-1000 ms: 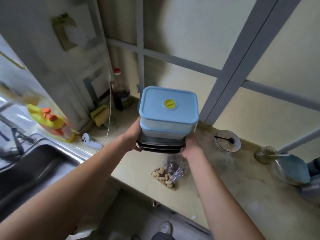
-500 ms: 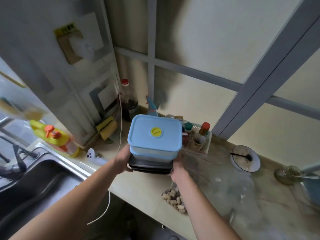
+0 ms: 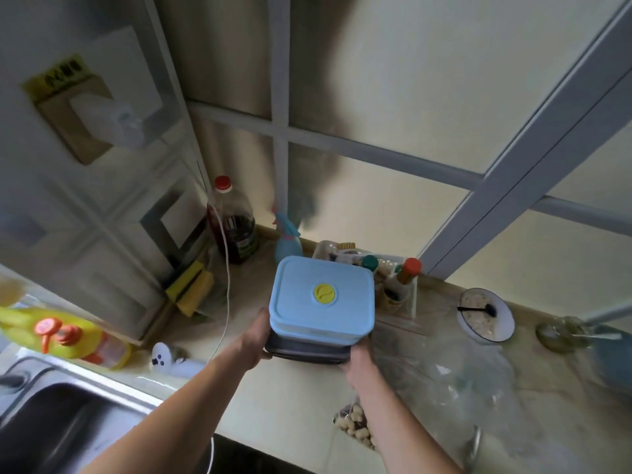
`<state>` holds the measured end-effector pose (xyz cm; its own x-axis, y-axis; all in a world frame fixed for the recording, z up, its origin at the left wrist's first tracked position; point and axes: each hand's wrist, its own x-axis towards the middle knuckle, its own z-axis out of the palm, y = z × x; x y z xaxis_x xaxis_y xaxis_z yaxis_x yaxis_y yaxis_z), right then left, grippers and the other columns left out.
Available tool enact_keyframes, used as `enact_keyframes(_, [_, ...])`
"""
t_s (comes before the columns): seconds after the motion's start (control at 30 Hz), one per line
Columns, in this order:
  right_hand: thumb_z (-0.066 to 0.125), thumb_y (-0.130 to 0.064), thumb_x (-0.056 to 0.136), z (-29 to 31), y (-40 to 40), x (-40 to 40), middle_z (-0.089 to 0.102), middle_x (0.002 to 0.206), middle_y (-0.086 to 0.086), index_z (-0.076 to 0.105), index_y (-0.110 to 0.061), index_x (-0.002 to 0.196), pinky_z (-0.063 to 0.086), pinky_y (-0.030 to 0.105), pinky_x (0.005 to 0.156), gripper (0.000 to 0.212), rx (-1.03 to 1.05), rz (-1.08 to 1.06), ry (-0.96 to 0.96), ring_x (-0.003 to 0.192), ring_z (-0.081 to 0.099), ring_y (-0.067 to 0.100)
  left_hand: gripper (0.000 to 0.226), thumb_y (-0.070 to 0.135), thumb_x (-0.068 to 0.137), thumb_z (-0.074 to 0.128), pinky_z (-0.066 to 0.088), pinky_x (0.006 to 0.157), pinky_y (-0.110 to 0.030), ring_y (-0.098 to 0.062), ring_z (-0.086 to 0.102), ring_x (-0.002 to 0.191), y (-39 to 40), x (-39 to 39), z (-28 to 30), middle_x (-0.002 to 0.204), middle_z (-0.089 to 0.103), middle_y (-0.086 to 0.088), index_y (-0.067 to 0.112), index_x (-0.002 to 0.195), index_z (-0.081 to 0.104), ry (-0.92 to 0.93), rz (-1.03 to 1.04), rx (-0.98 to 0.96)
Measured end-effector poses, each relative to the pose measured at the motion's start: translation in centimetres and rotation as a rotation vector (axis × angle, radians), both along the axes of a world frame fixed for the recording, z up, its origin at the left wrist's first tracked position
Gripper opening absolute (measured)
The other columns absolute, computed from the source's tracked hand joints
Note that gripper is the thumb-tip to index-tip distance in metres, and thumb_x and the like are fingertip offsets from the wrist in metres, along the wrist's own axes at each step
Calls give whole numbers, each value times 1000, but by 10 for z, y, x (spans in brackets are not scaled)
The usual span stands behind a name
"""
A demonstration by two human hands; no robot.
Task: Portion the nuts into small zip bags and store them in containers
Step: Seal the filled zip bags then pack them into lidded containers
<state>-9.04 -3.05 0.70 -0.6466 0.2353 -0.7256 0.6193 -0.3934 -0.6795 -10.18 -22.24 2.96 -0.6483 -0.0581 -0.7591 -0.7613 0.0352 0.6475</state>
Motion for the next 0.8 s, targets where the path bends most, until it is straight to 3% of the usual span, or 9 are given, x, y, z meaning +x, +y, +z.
enact_keyframes(0.1, [62,-52,86,11,-6,-7,77,111,6,73,-21,114,54,54,100,43,5,-28,-8,104,71,30,35,51,101,34,51,89,-46,-25,62,96,-1,-9,-1,103,70,-1,30,104,63,19,2,-10])
enact_keyframes(0.17, [59,-44,96,13,-8,-10,73,117,4,70,-19,117,53,46,101,34,40,-59,-4,97,67,22,37,54,99,35,51,89,-50,-28,64,99,-3,-12,-4,106,71,-2,33,105,64,12,-19,-13])
enact_keyframes(0.3, [52,-37,103,9,-10,-11,70,121,3,67,-17,124,50,39,98,33,48,-86,24,89,62,13,36,47,100,32,43,75,-40,-26,56,85,-2,-11,1,99,69,-6,26,98,62,18,2,0])
enact_keyframes(0.4, [49,-30,105,10,-3,-11,70,106,0,68,-20,106,52,30,75,21,57,-76,2,82,61,11,33,35,104,36,45,68,-30,-18,59,79,1,-10,11,95,70,-5,23,93,64,85,4,28])
enact_keyframes(0.5, [42,-24,108,21,4,-14,64,89,-2,61,-20,95,47,25,58,24,58,-48,-34,74,57,11,32,39,102,45,56,86,-37,-18,68,98,-3,-14,15,111,74,-4,22,106,71,179,5,46])
enact_keyframes(0.57, [39,-22,109,31,8,-16,60,83,-1,59,-17,96,47,20,51,25,83,-16,-44,72,54,13,36,44,102,44,54,87,-34,-16,69,101,-7,-14,22,109,75,1,23,111,72,217,64,66])
enact_keyframes(0.63, [44,-26,108,39,14,-17,64,84,3,63,-13,93,51,18,58,27,118,-23,-12,74,57,17,43,47,104,38,53,83,-30,-14,70,100,-7,-15,30,107,76,0,22,114,71,260,131,119])
enact_keyframes(0.73, [53,-53,96,51,25,-19,76,108,1,74,-23,110,54,38,96,40,164,-104,114,103,69,21,49,47,105,33,52,95,-33,-17,68,107,-8,-18,51,118,72,-5,16,122,67,376,288,159])
enact_keyframes(0.8, [51,-67,89,61,32,-21,77,107,-5,75,-29,109,53,41,95,49,237,-134,211,106,70,18,55,47,106,29,51,99,-36,-20,67,111,-9,-20,63,119,72,-6,12,125,66,437,306,204])
